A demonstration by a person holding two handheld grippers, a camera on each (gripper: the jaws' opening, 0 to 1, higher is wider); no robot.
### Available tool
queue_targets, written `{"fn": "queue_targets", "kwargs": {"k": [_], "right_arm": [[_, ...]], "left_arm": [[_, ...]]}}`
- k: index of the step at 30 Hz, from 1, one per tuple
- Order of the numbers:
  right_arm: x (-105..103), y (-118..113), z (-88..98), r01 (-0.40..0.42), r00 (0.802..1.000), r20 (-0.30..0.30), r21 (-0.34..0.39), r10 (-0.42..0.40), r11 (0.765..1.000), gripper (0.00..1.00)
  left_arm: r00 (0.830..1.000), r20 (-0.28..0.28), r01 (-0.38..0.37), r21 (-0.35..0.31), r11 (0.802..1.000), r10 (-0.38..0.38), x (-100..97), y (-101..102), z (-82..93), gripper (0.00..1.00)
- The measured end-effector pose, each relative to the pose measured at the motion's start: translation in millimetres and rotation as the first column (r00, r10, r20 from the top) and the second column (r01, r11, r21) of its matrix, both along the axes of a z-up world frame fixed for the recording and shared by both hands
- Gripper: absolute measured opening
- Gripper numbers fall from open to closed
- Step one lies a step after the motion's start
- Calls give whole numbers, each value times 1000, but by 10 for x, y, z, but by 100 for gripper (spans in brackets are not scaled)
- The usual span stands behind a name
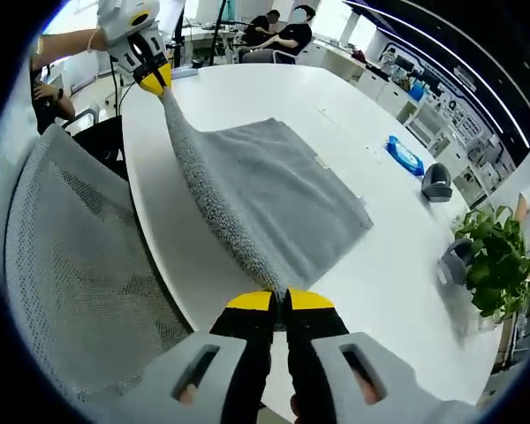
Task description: Fold the towel on the table until its edges align and the towel forms a compact rectangular stack.
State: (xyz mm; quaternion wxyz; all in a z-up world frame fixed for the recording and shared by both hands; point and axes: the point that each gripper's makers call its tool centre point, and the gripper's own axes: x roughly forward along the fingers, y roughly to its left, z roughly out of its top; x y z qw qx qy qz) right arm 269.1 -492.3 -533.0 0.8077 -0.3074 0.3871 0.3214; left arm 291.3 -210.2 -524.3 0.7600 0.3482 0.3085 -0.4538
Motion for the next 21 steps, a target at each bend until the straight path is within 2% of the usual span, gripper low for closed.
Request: {"fn": "queue_targets", "kwargs": {"k": [7, 10, 11, 14, 18, 21], "right_arm": [[337, -9, 121, 3, 999, 35, -13, -3, 1000, 2], [536, -25, 168, 22, 998, 55, -5, -22, 1000, 2], [587, -26, 173, 25, 998, 58, -8, -24, 1000, 2], [766, -36, 199, 32, 996, 78, -32, -30, 999, 2], [989, -51, 180, 53, 995, 85, -31, -51, 998, 2], [1100, -58, 142, 65, 994, 87, -32, -62, 997, 2]], "left_arm": [[999, 36, -14, -2, 1000, 14, 345, -22, 82, 2], [998, 59, -30, -1, 1000, 30, 557, -34, 109, 2], [998, 61, -32, -1, 999, 32, 581, -35, 114, 2], [995, 81, -56, 2, 998, 55, 813, -64, 158, 2], [993, 91, -84, 17, 996, 82, 1080, -74, 100, 2], [992, 81, -103, 17, 995, 101, 1206, -79, 44, 2]]}}
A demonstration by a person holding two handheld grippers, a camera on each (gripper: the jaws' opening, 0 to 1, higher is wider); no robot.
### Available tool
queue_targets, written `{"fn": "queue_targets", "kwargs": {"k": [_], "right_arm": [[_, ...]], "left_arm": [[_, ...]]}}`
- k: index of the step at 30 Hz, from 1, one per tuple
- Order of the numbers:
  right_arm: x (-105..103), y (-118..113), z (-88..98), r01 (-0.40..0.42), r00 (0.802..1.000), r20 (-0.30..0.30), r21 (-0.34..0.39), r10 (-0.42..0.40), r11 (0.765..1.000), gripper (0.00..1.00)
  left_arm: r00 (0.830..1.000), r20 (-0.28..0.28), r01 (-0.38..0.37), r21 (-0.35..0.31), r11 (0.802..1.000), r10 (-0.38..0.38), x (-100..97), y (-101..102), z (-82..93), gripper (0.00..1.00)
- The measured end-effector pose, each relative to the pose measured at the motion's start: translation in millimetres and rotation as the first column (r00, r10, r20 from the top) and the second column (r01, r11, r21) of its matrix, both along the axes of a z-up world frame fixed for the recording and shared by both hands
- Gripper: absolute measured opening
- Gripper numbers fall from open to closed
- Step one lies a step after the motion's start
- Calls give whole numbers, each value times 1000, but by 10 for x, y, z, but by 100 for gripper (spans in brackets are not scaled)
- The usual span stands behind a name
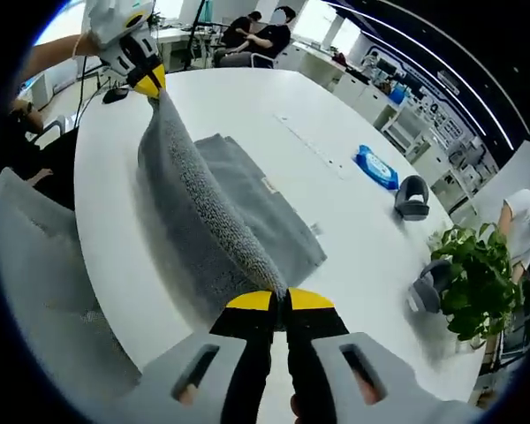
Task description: Fold the towel on the table until its edges align and the towel forms a compact rectangular stack.
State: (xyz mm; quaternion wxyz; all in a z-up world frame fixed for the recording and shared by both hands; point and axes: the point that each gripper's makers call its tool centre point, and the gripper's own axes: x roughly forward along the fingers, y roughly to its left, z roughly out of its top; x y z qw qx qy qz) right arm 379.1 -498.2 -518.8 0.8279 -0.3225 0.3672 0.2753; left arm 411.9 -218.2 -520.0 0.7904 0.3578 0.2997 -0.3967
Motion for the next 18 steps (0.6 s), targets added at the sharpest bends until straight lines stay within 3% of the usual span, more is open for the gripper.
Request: {"fn": "queue_targets", "kwargs": {"k": [12, 18], "right_arm": [[359, -82, -181, 85, 996, -17, 45, -84, 995, 2], [609, -129, -373, 141, 990, 7, 35, -142, 989, 2]], "left_arm": [[998, -21, -62, -13, 998, 62, 422, -65, -194, 2], [982, -36, -186, -65, 980, 184, 666, -102, -358, 2]]}}
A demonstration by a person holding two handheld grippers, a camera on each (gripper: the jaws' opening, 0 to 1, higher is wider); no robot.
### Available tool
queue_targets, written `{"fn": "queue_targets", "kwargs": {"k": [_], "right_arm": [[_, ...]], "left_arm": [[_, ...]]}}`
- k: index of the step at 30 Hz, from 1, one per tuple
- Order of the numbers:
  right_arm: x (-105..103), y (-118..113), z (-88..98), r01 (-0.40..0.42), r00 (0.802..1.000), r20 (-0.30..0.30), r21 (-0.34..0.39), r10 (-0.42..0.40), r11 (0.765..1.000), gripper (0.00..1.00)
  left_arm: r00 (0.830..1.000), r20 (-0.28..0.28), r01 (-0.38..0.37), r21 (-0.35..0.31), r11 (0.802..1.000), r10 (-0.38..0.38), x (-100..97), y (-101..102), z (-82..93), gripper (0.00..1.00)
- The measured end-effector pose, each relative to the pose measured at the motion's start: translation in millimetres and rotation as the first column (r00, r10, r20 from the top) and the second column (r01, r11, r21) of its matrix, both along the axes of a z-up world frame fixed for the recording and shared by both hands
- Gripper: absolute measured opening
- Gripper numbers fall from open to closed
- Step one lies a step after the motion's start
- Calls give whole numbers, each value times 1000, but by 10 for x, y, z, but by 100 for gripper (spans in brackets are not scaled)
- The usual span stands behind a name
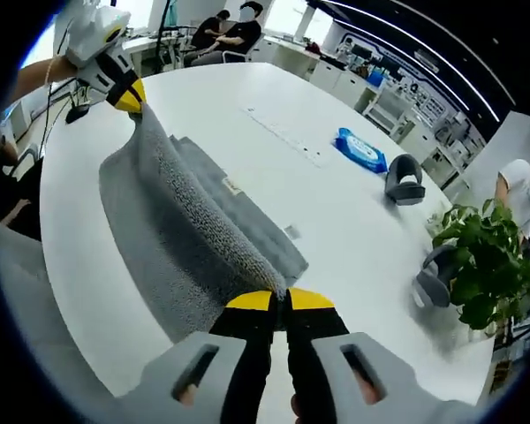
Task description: Fold the towel on the table until its edges align and the towel forms a compact rectangular stack.
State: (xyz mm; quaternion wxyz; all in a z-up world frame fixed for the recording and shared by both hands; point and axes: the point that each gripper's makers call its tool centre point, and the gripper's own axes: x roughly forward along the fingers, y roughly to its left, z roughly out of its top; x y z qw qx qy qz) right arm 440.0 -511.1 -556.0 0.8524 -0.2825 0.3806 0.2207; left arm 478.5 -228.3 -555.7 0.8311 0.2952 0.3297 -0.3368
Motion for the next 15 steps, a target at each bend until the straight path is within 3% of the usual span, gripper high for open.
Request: {"fn": "queue_targets", "kwargs": {"k": [10, 15], "right_arm": [[346, -14, -340, 63, 997, 41, -25, -62, 998, 3], [493, -14, -465, 78, 996, 52, -57, -75, 995, 2]], "left_arm": [[992, -16, -125, -17, 992, 125, 294, 39, -335, 2], [988, -25, -150, -8, 989, 150, 379, 38, -523, 3]]}}
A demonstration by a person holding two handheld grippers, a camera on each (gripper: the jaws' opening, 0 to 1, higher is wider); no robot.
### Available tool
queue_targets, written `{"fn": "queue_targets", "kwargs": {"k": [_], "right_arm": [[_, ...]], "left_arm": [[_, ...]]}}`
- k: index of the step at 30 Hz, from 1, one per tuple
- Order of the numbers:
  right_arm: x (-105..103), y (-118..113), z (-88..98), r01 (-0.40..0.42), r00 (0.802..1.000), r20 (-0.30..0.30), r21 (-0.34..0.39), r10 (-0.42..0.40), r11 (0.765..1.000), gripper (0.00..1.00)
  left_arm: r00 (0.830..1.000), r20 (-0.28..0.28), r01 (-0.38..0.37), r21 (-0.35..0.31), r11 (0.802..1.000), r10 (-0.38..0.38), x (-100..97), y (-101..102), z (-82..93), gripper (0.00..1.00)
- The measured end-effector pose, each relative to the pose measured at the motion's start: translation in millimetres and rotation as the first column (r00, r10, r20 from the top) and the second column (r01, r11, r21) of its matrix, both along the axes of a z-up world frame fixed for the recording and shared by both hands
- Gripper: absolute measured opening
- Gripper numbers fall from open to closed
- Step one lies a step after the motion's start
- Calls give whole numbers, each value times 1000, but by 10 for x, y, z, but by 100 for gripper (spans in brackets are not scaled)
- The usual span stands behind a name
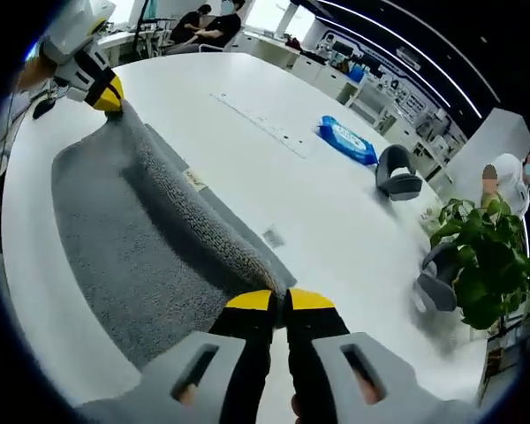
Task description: Fold the towel on the table until its edges align and the towel forms a compact rectangular stack.
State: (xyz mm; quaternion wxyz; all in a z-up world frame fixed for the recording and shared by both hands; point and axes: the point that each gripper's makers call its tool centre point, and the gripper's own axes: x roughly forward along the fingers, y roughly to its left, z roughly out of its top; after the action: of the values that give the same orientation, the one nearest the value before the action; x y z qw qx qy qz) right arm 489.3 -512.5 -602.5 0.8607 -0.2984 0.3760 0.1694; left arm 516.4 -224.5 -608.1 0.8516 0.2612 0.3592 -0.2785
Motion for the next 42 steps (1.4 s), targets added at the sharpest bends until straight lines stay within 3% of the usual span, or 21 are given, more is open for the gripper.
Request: {"fn": "queue_targets", "kwargs": {"k": [5, 8, 12, 17, 21, 22, 25, 29, 32, 34, 38, 42], "right_arm": [[76, -54, -96, 40, 999, 4, -27, -40, 999, 4], [77, -68, -113, 61, 998, -5, -2, -61, 998, 5], [58, -108, -37, 77, 997, 23, 1, -77, 997, 6], [-96, -111, 45, 133, 991, 18, 96, -135, 986, 4], [-396, -41, -8, 191, 982, -39, 176, -187, 966, 0], [-524, 22, -53, 213, 977, -77, 216, -201, 953, 0], [-740, 67, -149, 242, 968, -120, 231, -220, 942, 0], [-1004, 154, -313, 275, 954, -193, 255, -230, 927, 0], [-1097, 189, -408, 287, 945, -236, 254, -228, 924, 0], [-1127, 212, -453, 289, 940, -259, 250, -223, 924, 0], [-1149, 227, -582, 264, 933, -301, 205, -196, 942, 0], [-1126, 223, -574, 264, 924, -329, 187, -192, 946, 0]], "left_arm": [[1000, 2, -13, 1, 1000, 13, 36, -3, -130, 4], [1000, 9, -5, 10, 1000, 5, 48, -10, -144, 7], [999, 42, -9, -9, 1000, 9, 117, 4, -11, 14], [999, 51, -8, -65, 998, 12, 159, -47, 91, 15], [999, 1, 44, -51, 998, -44, 100, -129, -34, 12], [998, -19, 53, -51, 997, -54, 76, -147, -72, 10], [994, -87, 67, -51, 996, -71, 2, -181, -194, 3], [987, -128, 92, -7, 996, -93, -39, -156, -343, 0], [983, -156, 104, 20, 994, -100, -81, -127, -439, 0], [982, -144, 128, 35, 991, -122, -90, -135, -440, 0], [973, -140, 199, 95, 975, -185, -88, -152, -465, 0], [970, -147, 210, 121, 970, -192, -95, -162, -467, 0]]}}
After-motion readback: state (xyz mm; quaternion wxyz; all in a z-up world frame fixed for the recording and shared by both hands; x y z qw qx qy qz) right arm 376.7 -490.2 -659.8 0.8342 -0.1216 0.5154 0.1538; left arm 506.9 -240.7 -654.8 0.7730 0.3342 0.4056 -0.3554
